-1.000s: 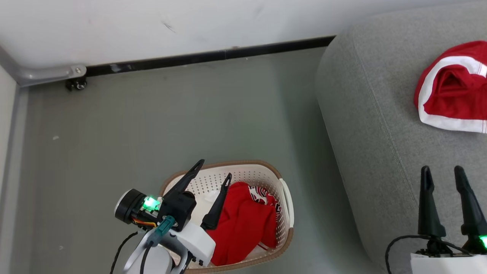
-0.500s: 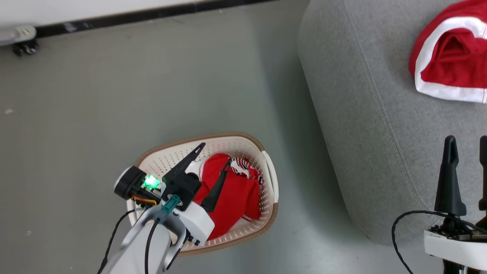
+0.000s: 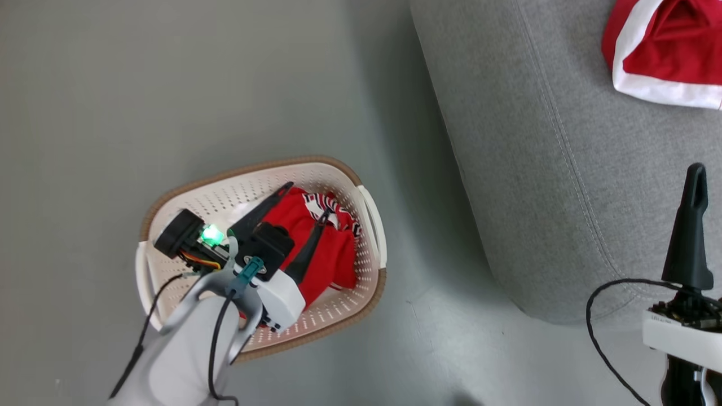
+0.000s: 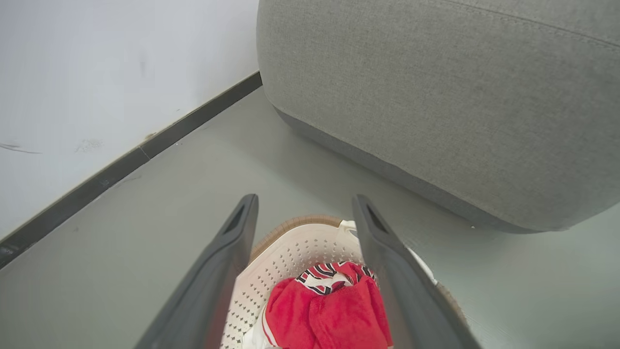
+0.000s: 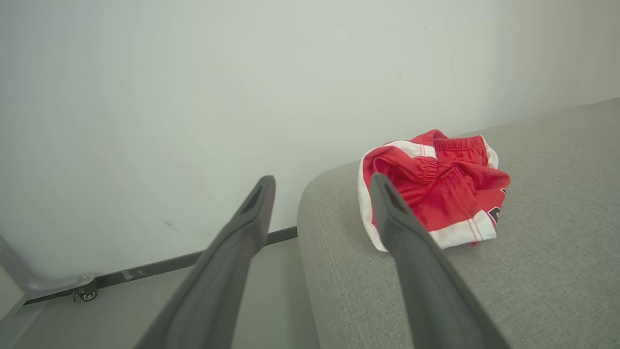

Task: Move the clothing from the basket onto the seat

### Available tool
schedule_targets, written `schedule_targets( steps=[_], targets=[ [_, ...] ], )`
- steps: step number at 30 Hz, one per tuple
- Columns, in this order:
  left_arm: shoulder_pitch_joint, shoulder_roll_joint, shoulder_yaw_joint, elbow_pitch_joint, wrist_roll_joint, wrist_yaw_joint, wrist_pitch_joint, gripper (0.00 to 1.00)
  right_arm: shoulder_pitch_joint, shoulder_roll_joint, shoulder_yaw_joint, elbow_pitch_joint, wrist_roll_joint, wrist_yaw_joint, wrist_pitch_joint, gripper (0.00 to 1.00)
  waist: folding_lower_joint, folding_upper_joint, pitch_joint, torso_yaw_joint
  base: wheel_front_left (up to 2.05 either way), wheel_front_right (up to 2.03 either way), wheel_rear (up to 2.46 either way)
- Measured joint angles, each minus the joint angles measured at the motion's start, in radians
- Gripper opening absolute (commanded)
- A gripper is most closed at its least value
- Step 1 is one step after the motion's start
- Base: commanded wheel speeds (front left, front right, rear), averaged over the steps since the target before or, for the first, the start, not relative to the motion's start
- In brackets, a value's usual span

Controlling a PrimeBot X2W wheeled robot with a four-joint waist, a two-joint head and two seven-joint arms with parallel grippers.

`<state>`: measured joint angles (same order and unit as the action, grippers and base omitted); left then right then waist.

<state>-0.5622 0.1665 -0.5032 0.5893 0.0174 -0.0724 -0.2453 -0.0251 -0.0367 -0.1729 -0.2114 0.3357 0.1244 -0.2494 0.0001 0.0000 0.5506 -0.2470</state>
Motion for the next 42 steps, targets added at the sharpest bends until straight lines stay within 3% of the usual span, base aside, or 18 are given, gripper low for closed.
schedule_targets(
  steps=[32,42],
  targets=[
    [-0.164,0.118,-0.078,0.259,0.129,-0.028,0.097,1.00,-0.171,0.000,0.068,0.000,0.068,0.000,0.000,1.00,0.0000,0.0000,0.239,-0.143,0.00,0.00,0.00],
    [-0.185,0.117,-0.109,0.302,0.148,-0.033,0.106,1.00,-0.206,0.000,0.084,0.018,0.089,0.000,0.000,1.00,-0.0001,0.0000,0.272,-0.177,0.00,0.00,0.00]
  ],
)
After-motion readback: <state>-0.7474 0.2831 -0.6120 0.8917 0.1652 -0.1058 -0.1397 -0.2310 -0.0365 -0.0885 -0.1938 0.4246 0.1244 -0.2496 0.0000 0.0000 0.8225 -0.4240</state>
